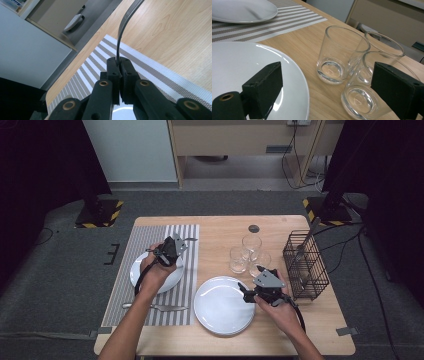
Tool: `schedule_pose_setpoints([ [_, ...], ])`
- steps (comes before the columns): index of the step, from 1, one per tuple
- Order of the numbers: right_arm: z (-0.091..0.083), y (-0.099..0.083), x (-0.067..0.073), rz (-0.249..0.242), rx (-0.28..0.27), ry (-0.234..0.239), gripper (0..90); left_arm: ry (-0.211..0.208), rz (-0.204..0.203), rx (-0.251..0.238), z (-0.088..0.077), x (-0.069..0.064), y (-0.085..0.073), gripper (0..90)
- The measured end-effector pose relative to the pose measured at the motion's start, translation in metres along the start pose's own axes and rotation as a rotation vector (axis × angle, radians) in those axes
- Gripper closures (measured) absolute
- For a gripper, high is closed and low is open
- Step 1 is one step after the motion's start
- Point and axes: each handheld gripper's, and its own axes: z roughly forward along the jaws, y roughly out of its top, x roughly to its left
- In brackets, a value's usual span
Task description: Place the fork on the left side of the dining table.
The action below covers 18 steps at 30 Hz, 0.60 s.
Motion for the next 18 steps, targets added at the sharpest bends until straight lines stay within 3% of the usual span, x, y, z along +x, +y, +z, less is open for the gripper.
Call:
schedule_pose_setpoints([
  [5, -0.001, 0.001, -0.003, 0.023, -0.012, -0.004, 10.8, 0.002, 0.009, 0.018, 0.006, 0.008, -0.003, 87.2],
  [18, -0.002, 0.000, -0.005, 0.029, -0.010, -0.004, 10.8, -0.016, 0.035, 0.041, 0.021, 0.023, -0.004, 87.2],
])
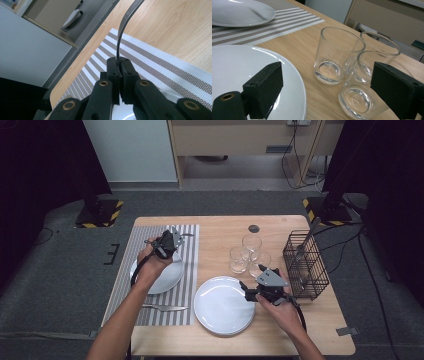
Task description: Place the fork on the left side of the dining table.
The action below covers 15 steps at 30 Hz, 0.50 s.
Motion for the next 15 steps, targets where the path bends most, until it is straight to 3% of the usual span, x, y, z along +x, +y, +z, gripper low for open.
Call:
schedule_pose_setpoints([
  [15, 0.000, 0.000, 0.000, -0.014, 0.003, -0.006, 10.8, 0.005, 0.014, 0.001, 0.009, 0.011, 0.006, 87.2],
])
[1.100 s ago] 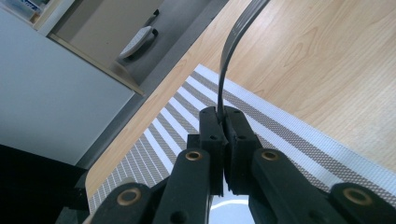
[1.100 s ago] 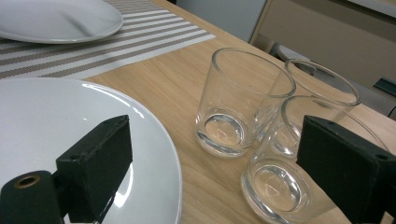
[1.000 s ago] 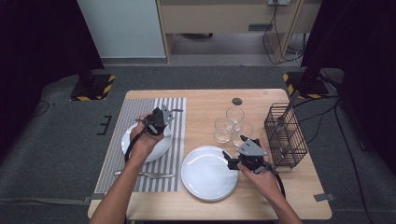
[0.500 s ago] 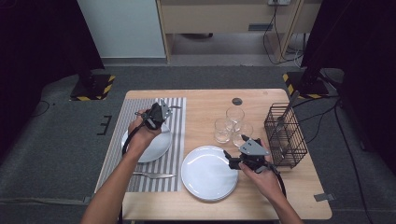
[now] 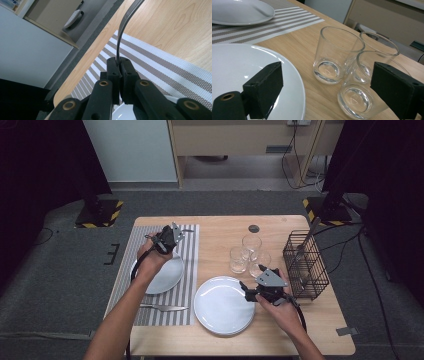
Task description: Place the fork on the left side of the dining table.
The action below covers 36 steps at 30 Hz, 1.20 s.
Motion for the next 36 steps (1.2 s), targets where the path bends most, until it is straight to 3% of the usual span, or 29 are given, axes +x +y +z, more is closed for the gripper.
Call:
schedule_pose_setpoints([
  [8, 0.000, -0.002, -0.002, -0.004, 0.009, -0.009, 10.8, -0.001, 0.021, 0.009, 0.006, 0.004, 0.000, 87.3],
  [19, 0.000, -0.004, -0.001, -0.011, 0.013, -0.018, 10.8, 0.000, -0.004, -0.001, 0.014, 0.012, -0.002, 87.2],
  [26, 0.000, -0.004, 0.002, -0.021, 0.017, -0.015, 10.8, -0.002, 0.002, 0.012, 0.016, 0.015, -0.006, 87.3],
  [36, -0.001, -0.005, 0.002, -0.023, 0.024, -0.021, 10.7, 0.006, 0.018, 0.024, 0.017, 0.021, -0.001, 87.3],
])
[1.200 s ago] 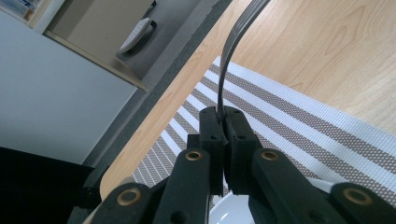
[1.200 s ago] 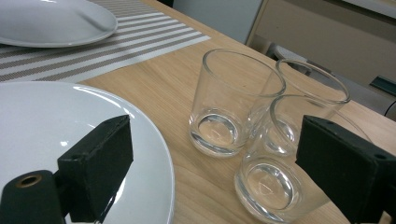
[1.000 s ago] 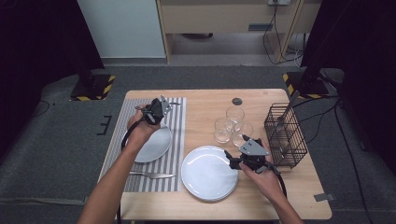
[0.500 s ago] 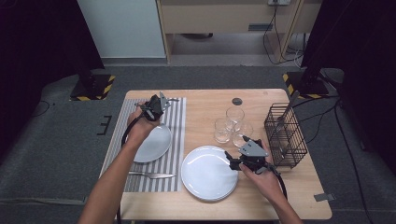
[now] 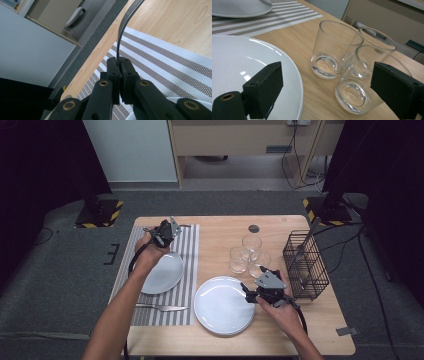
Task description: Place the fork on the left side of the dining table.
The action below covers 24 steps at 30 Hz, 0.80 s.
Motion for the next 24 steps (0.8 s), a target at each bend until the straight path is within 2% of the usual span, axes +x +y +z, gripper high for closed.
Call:
schedule_pose_setpoints([
  [5, -0.0008, 0.0003, -0.0008, 0.000, -0.005, -0.002, 10.8, -0.001, 0.003, -0.013, 0.0015, 0.0013, 0.0024, 87.3],
  [8, -0.0003, 0.0001, -0.0004, -0.001, -0.002, -0.002, 10.7, -0.003, 0.018, 0.004, 0.0028, 0.0019, 0.0022, 87.3],
  [16, -0.0007, -0.0004, -0.0013, -0.002, -0.001, -0.006, 10.7, 0.003, 0.012, -0.006, 0.0052, 0.0073, 0.0054, 87.3],
  [24, -0.0010, -0.0007, -0.0015, -0.001, 0.000, -0.008, 10.7, 0.002, 0.027, 0.003, 0.0075, 0.0098, 0.0053, 87.3],
])
